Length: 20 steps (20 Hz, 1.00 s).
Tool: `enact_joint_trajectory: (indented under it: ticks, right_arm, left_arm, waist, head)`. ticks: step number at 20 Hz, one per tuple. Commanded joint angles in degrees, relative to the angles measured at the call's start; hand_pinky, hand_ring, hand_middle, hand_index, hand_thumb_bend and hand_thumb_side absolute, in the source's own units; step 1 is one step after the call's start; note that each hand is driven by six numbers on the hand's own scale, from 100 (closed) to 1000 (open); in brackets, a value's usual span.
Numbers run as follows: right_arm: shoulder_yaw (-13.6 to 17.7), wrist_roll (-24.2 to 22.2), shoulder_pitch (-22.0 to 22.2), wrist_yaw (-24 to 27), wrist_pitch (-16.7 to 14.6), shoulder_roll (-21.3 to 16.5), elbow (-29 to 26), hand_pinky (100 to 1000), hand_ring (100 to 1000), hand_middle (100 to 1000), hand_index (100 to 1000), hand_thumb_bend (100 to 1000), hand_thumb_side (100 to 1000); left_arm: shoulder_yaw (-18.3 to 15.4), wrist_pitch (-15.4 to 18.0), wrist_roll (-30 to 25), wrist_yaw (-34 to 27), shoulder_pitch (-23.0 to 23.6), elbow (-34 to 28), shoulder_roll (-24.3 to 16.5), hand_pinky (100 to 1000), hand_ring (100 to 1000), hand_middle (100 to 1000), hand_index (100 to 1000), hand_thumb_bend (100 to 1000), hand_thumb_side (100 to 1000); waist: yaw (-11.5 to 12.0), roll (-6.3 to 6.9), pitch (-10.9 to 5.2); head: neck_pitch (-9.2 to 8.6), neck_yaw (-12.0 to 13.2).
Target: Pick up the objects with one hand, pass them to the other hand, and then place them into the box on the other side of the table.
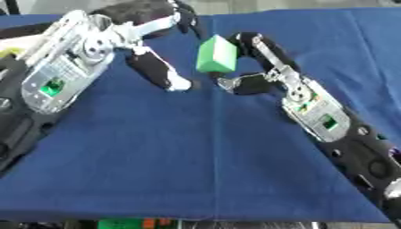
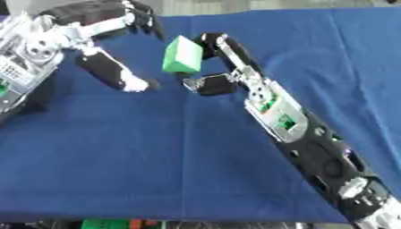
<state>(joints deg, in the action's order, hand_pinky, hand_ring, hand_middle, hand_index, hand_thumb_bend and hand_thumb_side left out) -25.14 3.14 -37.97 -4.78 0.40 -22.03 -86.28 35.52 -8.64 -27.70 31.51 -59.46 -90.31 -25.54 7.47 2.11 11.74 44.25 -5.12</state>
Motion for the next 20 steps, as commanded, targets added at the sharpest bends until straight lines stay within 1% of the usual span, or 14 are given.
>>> enact_joint_trajectory:
  ticks: [1,8,10,11,16,20]
  right_arm:
    - [0.03,-0.56,-0.57,0.51,-0.18,-0.81,-1.36,730,681,498,544,179,100]
    - [-0.32,-1.02,-0.25,0.92,-0.57,-0.73,-1.64,730,679,499,544,178,100]
    - [-0.4,-1.02,-0.24,1.02,-0.66,-0.69,-1.8,730,678,499,544,177,100]
    - [-0.43,-1.02,-0.24,1.06,-0.7,-0.66,-1.88,730,678,499,544,175,100]
    - [-0.62,-0.89,-0.19,0.96,-1.19,-0.54,-2.23,730,677,499,544,173,100]
    - [-0.71,-0.76,-0.16,0.85,-1.83,-0.46,-2.37,729,675,500,543,167,100]
  left_arm:
    - [-0.85,0.62,1.52,1.9,-1.11,-0.41,0.01,778,796,784,796,581,282]
    - [-0.68,0.33,3.12,2.81,-0.86,0.23,0.85,772,789,776,791,565,282]
    - [-0.72,0.0,3.47,2.63,-0.74,0.49,1.24,772,787,774,790,557,293]
    - [-0.7,-0.2,3.54,2.35,-0.65,0.7,1.46,771,786,774,789,552,329]
    - [-0.68,-1.22,4.41,0.76,-0.34,1.6,2.26,771,783,772,788,543,345]
    - [-0.47,-1.25,5.36,-0.33,-0.13,2.48,2.65,773,783,773,787,535,358]
  waist:
    - [-0.08,-0.1,-1.31]
    - [-0.16,-0.21,-1.3]
    - [-0.19,-0.25,-1.3]
    - [-0.21,-0.27,-1.3]
    - [-0.25,-0.29,-1.28]
    - [-0.31,-0.28,-1.26]
  head:
    - [-0.13,0.19]
    - [-0.13,0.69]
    - [-0.13,0.86]
    - [-0.13,0.94]
    - [-0.13,1.21]
    - [-0.13,1.29]
